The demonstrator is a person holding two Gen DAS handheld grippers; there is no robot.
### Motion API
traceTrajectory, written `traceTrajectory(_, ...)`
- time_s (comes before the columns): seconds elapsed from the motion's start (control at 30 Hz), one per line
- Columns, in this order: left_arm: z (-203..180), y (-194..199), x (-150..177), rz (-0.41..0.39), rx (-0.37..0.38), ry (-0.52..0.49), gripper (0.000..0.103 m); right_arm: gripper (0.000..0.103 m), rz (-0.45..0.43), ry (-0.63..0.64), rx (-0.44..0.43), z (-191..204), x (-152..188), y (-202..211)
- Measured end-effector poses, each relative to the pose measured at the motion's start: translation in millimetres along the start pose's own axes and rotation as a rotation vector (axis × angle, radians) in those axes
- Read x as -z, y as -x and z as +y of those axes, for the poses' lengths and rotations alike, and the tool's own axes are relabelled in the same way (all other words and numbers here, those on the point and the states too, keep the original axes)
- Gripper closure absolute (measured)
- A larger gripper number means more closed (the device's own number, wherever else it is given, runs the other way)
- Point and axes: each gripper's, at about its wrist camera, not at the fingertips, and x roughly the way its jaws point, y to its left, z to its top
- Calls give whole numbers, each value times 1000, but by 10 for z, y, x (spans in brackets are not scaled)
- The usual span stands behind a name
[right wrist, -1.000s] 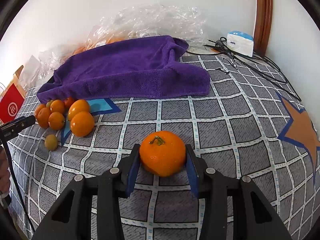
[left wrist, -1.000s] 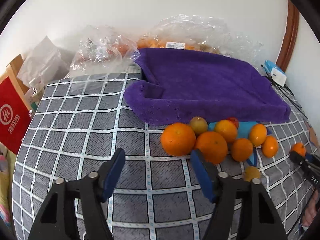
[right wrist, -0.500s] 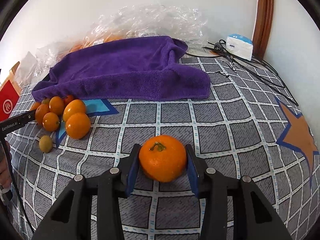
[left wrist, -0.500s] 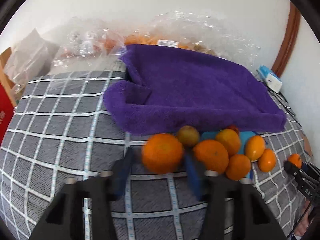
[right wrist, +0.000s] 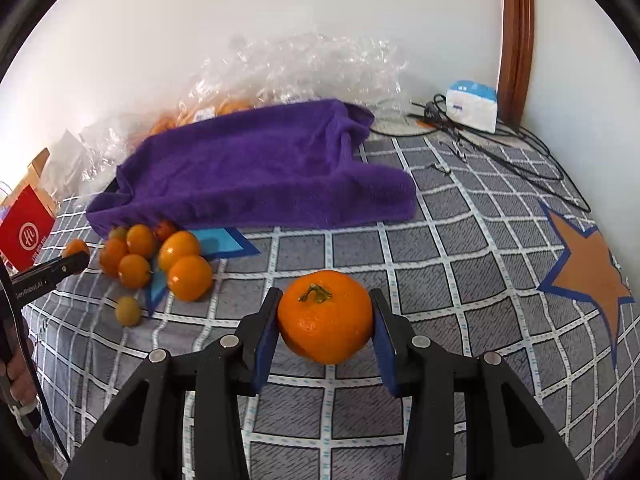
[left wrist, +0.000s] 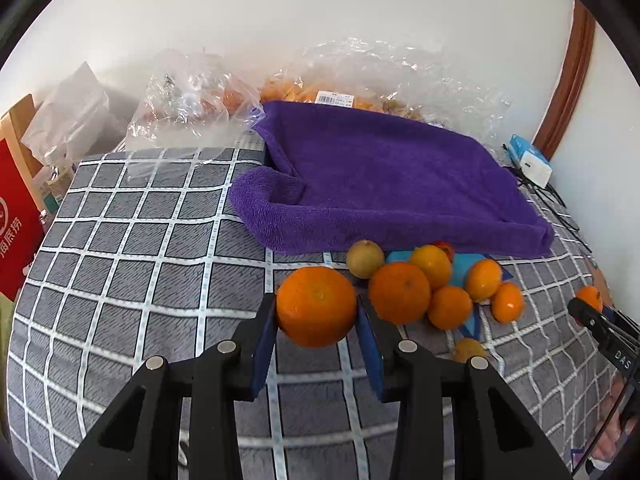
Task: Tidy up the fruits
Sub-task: 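Carry both held oranges up over the purple towel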
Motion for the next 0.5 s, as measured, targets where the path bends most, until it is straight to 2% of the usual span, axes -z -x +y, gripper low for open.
traceTrajectory(0.5,-107,485,35,-68,10,10,66,61,-70,35,-18,143,-117,309)
